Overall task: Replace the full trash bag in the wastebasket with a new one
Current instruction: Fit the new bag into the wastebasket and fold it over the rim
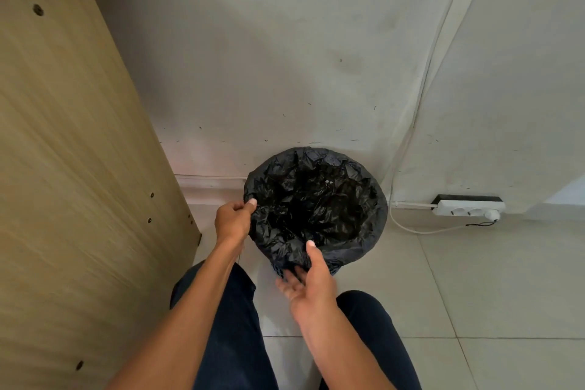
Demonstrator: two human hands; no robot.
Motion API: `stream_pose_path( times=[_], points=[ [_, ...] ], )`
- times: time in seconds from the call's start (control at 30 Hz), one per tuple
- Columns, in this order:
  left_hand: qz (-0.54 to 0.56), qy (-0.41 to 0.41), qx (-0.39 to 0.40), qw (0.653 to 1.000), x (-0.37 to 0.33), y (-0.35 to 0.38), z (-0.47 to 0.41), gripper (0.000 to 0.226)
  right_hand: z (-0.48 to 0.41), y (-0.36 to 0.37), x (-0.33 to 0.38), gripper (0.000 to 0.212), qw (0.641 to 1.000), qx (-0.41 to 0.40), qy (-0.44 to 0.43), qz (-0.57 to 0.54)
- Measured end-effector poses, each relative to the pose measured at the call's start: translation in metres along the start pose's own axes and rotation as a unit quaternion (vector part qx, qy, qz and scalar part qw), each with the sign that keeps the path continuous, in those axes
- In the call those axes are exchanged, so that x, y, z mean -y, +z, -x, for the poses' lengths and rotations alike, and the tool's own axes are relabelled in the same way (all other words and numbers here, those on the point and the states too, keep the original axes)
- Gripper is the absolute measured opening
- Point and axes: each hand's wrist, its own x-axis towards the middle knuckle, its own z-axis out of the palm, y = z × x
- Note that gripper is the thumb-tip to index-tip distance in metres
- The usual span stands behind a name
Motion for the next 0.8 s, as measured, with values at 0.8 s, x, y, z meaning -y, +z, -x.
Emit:
stream_pose_path(
  times=[0.8],
  points=[
    [0.228,-0.110,0.122,0.960,0.063,0.035,0.143,0.024,-0.025,-0.039,-0.015,0.019,0.986,0.023,-0.156,-0.062]
  ],
)
